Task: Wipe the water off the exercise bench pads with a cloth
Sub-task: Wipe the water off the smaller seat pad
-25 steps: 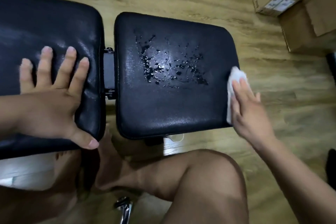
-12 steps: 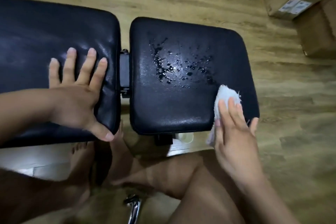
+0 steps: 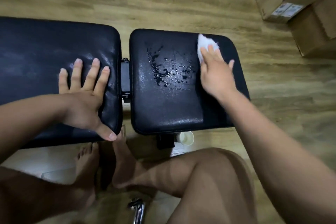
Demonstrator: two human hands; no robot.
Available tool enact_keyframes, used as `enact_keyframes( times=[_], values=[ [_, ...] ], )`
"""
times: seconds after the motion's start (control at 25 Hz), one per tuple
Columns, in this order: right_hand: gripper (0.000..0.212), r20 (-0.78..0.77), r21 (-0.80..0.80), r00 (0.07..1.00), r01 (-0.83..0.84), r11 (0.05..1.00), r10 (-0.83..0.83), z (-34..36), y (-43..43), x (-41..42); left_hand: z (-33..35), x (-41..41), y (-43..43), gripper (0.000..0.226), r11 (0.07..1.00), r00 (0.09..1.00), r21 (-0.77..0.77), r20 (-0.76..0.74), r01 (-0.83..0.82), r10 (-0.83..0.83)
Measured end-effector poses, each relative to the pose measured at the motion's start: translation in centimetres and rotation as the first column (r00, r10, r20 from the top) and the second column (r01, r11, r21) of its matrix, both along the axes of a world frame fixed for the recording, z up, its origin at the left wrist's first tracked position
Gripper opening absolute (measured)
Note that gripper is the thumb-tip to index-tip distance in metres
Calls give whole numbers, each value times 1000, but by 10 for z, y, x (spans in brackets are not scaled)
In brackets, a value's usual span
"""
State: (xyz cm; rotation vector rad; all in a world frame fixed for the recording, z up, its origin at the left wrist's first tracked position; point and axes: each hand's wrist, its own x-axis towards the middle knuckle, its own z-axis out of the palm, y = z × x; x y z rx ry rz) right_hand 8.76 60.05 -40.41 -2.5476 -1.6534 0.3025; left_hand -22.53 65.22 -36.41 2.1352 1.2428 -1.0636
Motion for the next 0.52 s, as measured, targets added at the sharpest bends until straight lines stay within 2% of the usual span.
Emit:
enact_keyframes(
  times=[0.08,0.2,0.28,0.36,0.44,0.52],
  values=[
    [50,37,32,997,-62,998,61,1,-77,-31,-4,-2,5,168,1000,1000,-11,-9,-2,2],
    [54,77,-58,984,-158,986,163,8,-144,-54,-6,-2,5,167,999,1000,-39,-21,-23,22],
    [52,100,-66,984,-142,988,148,5,-97,-42,-6,-2,7,167,999,999,-43,-48,4,-6],
    [52,101,3,992,-77,997,76,-4,-15,-23,0,-2,5,167,999,999,-39,-42,-14,12],
    [55,47,-61,998,-30,998,32,0,54,-2,5,0,1,170,1000,1000,-29,-23,-11,11],
    [52,26,-69,1000,4,998,-2,2,67,-1,8,2,0,172,999,1000,-21,-17,-24,23]
  ],
)
